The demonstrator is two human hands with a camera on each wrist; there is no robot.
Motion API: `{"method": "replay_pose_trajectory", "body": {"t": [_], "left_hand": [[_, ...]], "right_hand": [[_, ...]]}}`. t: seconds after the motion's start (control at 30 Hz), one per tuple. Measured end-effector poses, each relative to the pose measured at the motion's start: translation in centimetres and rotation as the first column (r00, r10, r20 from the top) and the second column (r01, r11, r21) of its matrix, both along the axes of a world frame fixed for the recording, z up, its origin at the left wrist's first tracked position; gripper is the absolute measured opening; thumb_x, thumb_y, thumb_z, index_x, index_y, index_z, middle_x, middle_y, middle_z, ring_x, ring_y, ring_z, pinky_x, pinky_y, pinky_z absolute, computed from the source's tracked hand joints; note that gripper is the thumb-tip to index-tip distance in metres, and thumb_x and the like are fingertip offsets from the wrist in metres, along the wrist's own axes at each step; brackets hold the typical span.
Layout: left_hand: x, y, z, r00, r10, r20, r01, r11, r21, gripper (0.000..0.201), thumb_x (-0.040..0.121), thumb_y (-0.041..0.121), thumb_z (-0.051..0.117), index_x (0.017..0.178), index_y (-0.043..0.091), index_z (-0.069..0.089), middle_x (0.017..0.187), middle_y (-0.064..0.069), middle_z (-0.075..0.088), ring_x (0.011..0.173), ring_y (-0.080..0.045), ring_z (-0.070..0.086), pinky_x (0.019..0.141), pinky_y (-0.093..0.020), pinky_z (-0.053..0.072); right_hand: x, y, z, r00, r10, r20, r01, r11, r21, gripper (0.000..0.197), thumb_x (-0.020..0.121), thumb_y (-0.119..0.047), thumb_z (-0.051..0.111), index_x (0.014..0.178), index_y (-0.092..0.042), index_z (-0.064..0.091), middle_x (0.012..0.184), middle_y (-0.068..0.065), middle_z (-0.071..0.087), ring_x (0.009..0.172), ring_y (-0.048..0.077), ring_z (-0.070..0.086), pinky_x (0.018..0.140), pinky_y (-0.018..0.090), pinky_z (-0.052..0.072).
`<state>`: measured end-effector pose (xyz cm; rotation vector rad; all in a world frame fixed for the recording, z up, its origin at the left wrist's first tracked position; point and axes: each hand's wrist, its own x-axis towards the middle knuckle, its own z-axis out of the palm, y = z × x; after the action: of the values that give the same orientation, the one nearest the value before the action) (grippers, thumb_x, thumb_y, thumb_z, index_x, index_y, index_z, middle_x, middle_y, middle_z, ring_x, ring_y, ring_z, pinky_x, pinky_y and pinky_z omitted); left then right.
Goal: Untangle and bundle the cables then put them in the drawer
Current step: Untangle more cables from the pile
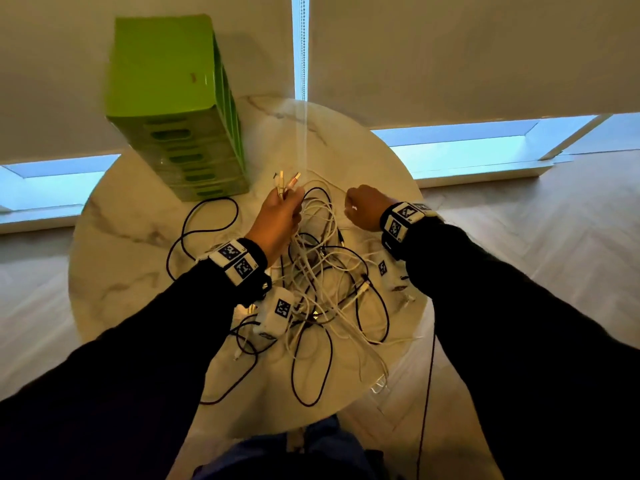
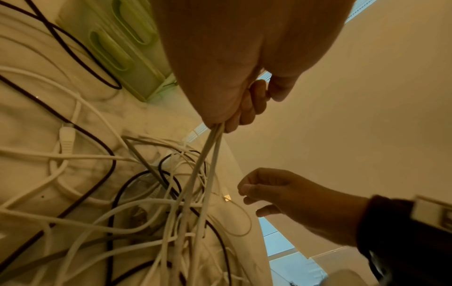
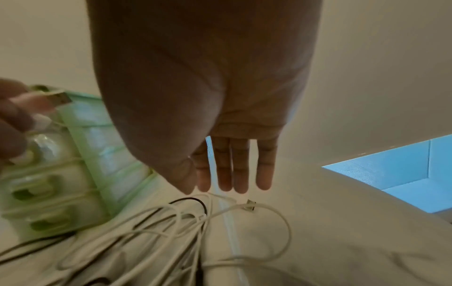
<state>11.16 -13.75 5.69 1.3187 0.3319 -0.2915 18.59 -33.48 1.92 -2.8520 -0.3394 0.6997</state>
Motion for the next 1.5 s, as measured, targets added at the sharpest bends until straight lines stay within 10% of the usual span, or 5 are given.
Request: {"method": "replay_pose_trajectory", "body": {"t": [0.37, 0.57, 0.93, 1.23, 1.5], "left_hand": [[2.1, 1.6, -5.2, 0.999, 0.015, -0.044, -0.010, 0.993, 0.114, 0.015, 0.104, 0.029, 0.054, 0.089, 0.027, 0.049, 0.064, 0.014, 0.041, 0.052, -0.001, 0.039, 0.051, -0.016, 0.036], [2.2, 1.8, -4.3, 0.995, 0.088, -0.048, -0.087, 0.996, 0.032, 0.013, 0.105, 0.021, 0.050, 0.092, 0.021, 0.047, 0.057, 0.016, 0.045, 0.050, 0.000, 0.042, 0.051, -0.017, 0.037], [0.3, 4.2, -2.8, 0.934, 0.357, -0.005, -0.357, 0.933, -0.041, 0.029, 0.100, 0.018, 0.054, 0.128, 0.013, 0.047, 0.076, 0.010, 0.038, 0.061, -0.006, 0.032, 0.058, -0.022, 0.031], [-4.2, 8.5, -0.4, 0.923, 0.375, 0.088, -0.367, 0.925, -0.097, 0.025, 0.105, 0.021, 0.044, 0.081, 0.027, 0.041, 0.057, 0.013, 0.032, 0.050, -0.005, 0.025, 0.052, -0.025, 0.019], [-8.4, 9.8, -1.1, 0.987, 0.075, 0.145, -0.071, 0.997, -0.035, 0.031, 0.099, 0.051, 0.054, 0.104, 0.021, 0.059, 0.083, -0.009, 0.056, 0.081, -0.024, 0.056, 0.077, -0.039, 0.049]], "right_hand": [[5.1, 0.3, -6.8, 0.997, -0.076, -0.018, 0.070, 0.977, -0.203, 0.043, 0.100, -0.021, 0.052, 0.139, -0.009, 0.040, 0.136, 0.018, 0.049, 0.125, 0.039, 0.051, 0.100, 0.050, 0.046], [6.9, -0.8, -2.2, 0.962, -0.212, 0.170, 0.162, 0.950, 0.265, 0.026, 0.104, -0.019, 0.043, 0.122, 0.001, 0.047, 0.116, 0.023, 0.058, 0.105, 0.040, 0.058, 0.079, 0.037, 0.038], [2.5, 8.3, 13.0, 0.965, -0.261, -0.013, 0.036, 0.082, 0.996, 0.012, 0.102, -0.003, 0.041, 0.095, -0.011, 0.035, 0.098, 0.025, 0.068, 0.105, 0.036, 0.069, 0.102, 0.044, 0.052], [-8.8, 12.2, 6.9, 0.994, 0.108, -0.024, -0.054, 0.661, 0.748, 0.014, 0.100, -0.024, 0.060, 0.101, -0.013, 0.050, 0.076, 0.005, 0.072, 0.057, 0.016, 0.067, 0.057, 0.034, 0.056], [-11.9, 14.4, 7.1, 0.989, 0.072, -0.128, 0.051, 0.646, 0.761, 0.029, 0.096, -0.024, 0.066, 0.102, -0.011, 0.041, 0.080, 0.007, 0.077, 0.067, 0.021, 0.074, 0.058, 0.032, 0.054]]}}
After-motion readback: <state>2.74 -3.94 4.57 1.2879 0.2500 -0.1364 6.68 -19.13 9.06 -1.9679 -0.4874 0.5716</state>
